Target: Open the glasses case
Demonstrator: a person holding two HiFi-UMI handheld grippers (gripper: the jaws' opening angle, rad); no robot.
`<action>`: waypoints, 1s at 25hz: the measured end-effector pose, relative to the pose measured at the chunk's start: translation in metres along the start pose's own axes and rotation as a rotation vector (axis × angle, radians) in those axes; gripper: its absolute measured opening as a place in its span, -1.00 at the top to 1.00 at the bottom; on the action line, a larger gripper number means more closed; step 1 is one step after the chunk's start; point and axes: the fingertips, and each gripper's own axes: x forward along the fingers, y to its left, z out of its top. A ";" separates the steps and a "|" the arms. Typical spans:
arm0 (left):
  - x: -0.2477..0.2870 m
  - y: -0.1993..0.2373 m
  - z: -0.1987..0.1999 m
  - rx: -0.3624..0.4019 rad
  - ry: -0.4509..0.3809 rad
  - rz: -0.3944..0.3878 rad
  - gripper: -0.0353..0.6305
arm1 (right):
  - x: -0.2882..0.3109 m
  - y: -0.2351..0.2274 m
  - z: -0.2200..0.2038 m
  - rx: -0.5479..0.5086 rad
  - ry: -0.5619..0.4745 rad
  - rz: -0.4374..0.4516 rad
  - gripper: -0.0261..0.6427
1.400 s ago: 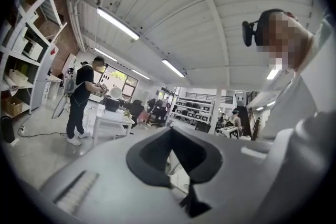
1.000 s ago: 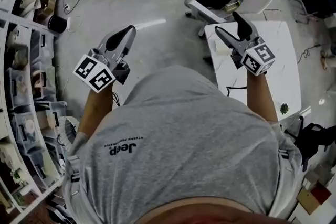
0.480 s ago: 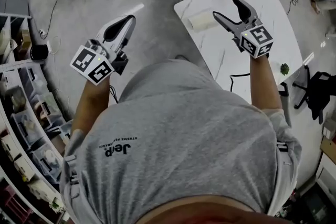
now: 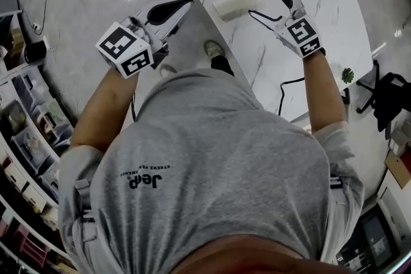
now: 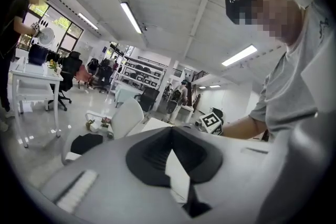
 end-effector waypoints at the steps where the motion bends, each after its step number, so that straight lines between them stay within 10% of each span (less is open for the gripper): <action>1: 0.010 0.001 -0.005 -0.004 0.010 -0.009 0.76 | 0.009 0.003 -0.006 -0.039 0.019 0.027 -0.20; 10: 0.056 0.005 -0.047 -0.017 0.073 -0.061 0.76 | 0.075 0.037 -0.074 -0.320 0.190 0.255 -0.20; 25: 0.059 0.028 -0.081 -0.061 0.112 -0.024 0.76 | 0.105 0.039 -0.119 -0.510 0.343 0.394 -0.17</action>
